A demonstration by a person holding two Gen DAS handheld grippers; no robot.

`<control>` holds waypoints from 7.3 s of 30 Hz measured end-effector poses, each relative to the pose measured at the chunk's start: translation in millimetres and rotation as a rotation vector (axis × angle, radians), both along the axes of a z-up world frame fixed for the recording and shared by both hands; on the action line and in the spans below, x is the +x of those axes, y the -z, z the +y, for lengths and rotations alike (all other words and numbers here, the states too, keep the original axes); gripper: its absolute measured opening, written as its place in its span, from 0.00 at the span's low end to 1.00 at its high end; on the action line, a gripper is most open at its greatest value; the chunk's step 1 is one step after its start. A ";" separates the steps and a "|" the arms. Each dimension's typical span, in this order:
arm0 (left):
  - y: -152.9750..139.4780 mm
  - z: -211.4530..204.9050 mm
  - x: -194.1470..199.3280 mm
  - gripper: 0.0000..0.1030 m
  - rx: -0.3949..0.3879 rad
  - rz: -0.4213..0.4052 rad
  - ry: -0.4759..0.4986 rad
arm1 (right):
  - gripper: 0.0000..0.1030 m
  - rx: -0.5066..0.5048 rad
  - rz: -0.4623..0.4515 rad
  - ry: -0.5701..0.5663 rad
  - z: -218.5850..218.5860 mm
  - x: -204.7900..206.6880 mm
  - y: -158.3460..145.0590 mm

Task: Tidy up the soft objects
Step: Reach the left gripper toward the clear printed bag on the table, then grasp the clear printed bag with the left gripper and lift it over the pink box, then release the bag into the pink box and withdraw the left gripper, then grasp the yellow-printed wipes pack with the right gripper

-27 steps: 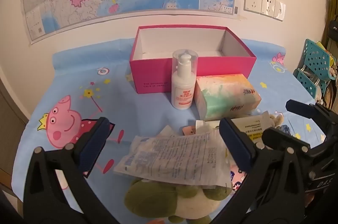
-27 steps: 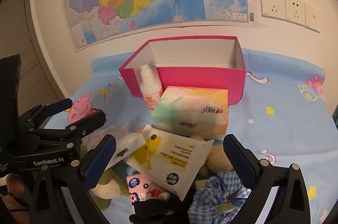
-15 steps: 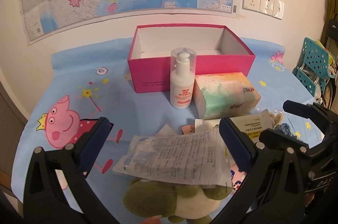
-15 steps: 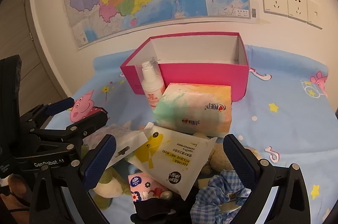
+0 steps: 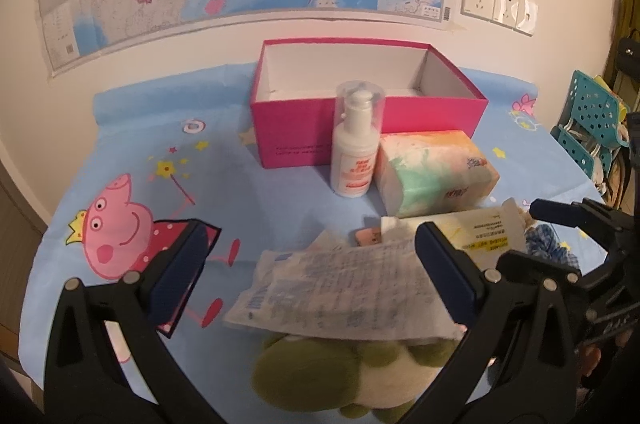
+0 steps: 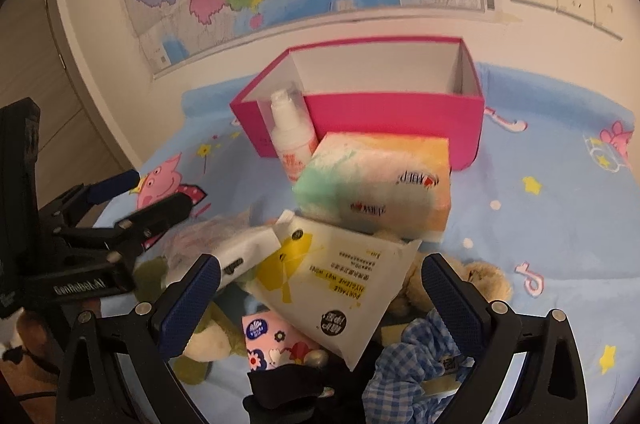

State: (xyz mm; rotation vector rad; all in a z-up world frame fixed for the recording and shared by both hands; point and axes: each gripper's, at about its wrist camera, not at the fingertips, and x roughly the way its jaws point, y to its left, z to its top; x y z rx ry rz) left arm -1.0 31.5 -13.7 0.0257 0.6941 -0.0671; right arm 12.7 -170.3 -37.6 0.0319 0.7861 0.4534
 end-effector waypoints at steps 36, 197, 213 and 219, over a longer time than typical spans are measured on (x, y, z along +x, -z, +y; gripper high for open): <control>60.8 58.9 20.7 0.97 -0.237 0.224 0.187 | 0.09 0.258 0.297 -0.240 29.9 37.0 40.5; 43.5 -6.5 70.9 0.68 -0.256 0.450 0.675 | 0.09 0.055 0.113 -0.146 -12.8 70.7 14.8; 68.3 -26.3 82.7 0.68 -0.261 0.592 0.711 | 0.31 0.172 0.177 -0.166 -19.1 63.3 17.8; 51.0 -20.7 79.3 0.61 -0.317 0.538 0.652 | 0.25 0.153 0.152 -0.172 -14.6 56.7 15.2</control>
